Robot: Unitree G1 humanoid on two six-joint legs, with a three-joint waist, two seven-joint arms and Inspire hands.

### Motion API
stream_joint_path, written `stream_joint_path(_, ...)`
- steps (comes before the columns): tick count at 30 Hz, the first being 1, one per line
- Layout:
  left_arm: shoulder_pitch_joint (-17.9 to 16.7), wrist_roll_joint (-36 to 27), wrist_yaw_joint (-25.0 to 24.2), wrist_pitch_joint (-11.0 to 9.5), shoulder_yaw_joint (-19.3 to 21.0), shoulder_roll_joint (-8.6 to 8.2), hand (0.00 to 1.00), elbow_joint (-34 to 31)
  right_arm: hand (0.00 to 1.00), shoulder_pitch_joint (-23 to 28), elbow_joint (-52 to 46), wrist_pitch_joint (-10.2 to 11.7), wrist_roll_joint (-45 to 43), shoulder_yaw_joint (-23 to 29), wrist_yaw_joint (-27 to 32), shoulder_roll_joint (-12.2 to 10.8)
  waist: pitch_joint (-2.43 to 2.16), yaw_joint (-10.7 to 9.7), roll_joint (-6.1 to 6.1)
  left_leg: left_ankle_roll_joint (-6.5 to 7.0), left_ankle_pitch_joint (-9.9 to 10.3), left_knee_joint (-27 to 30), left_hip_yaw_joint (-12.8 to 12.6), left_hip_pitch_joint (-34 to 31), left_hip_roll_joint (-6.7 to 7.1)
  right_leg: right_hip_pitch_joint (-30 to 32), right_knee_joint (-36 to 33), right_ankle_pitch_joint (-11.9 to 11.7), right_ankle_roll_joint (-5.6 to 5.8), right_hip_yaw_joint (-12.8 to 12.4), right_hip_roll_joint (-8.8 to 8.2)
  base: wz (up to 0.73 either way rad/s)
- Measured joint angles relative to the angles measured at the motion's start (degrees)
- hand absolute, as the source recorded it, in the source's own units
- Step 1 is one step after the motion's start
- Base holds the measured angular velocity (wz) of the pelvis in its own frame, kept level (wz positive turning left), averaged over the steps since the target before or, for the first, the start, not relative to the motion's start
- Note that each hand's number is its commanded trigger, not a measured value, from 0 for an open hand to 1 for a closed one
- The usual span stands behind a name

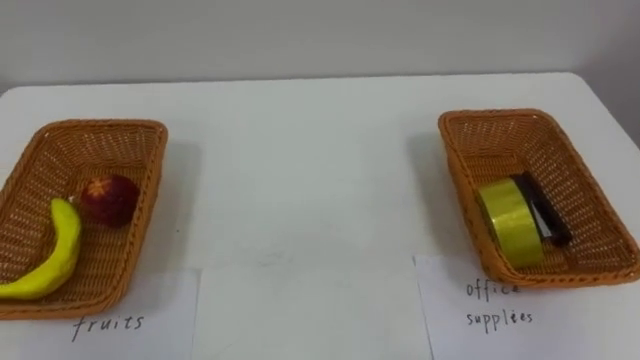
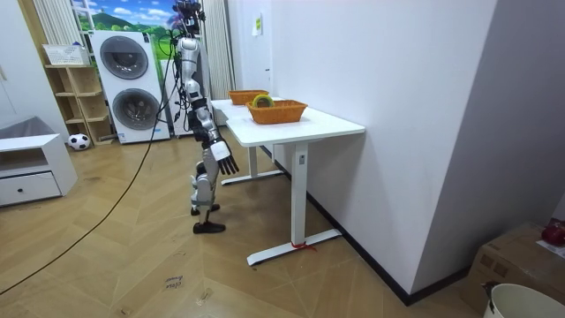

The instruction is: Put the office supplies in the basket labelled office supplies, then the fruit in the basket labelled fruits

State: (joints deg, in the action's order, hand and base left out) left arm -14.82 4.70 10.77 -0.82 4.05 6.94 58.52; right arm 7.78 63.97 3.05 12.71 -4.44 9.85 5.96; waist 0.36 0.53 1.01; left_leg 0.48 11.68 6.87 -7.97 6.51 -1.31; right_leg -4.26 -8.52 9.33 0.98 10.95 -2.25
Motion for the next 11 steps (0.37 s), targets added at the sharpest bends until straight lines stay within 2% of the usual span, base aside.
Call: stream_joint_path(11, 0.52, -0.06, -0.16, 0.00, -1.09, -0.03, 0.00, 0.19, 0.00, -0.17, 2.84, -0.02, 1.53, -1.07, -3.63, 0.11, 0.10, -0.06, 0.03, 0.05, 0.06, 0.07, 0.98, -0.38, 0.16, -0.77, 0.59, 0.22, 0.11, 1.26, -0.18, 0.05)
